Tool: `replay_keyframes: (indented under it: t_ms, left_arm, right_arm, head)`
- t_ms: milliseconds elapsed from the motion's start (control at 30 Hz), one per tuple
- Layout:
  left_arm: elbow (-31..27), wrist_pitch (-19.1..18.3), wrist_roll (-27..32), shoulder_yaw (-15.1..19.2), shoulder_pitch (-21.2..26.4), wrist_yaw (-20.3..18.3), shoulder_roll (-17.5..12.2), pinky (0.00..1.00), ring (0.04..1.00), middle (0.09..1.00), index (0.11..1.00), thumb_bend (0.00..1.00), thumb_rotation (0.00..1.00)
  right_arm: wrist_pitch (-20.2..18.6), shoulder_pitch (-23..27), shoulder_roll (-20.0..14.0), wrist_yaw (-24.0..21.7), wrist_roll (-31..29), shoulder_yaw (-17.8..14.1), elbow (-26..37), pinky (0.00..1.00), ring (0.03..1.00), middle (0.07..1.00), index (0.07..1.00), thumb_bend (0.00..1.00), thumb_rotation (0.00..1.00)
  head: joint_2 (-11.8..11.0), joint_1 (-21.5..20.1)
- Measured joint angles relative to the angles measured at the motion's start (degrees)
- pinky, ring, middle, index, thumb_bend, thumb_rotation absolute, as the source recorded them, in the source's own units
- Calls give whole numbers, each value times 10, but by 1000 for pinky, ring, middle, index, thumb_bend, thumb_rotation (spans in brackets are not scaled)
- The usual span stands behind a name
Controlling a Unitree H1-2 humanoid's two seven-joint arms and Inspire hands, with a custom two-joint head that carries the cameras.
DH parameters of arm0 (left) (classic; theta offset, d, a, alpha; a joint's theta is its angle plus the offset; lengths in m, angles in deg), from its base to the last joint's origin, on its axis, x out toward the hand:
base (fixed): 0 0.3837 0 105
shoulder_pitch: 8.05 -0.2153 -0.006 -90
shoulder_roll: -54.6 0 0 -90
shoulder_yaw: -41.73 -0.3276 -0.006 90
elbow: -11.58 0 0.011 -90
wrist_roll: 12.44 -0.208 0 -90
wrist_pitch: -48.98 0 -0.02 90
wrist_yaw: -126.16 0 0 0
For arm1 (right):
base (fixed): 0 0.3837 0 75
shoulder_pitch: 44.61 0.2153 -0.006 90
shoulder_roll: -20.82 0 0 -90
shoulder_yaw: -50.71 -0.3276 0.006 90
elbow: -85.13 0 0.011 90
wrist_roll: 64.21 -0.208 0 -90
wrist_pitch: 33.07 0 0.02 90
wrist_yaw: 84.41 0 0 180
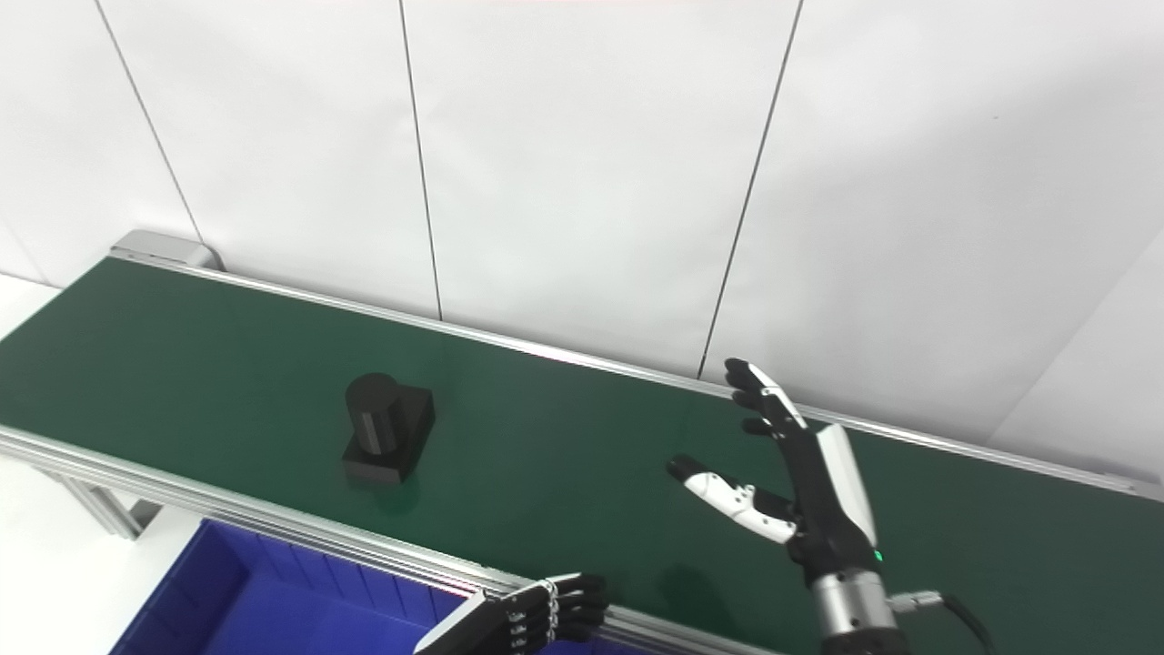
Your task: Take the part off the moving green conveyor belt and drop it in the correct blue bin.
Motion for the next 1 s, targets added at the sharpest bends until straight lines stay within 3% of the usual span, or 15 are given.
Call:
replay_keyframes:
  t_ms: [700, 1000]
  left_arm:
    - [0, 2, 7, 6, 1, -1, -3, 842, 857, 872, 883, 1000, 132]
    - [1, 2, 6, 0, 3, -1, 2, 846, 865, 882, 887, 1000, 126]
  right_arm:
    - [0, 74, 57, 22, 46, 81, -115, 726, 826, 859, 882, 765, 501]
    - [3, 97, 73, 23, 50, 108, -171, 808, 874, 882, 889, 777, 511]
  head:
    - [4, -3]
    - [4, 9]
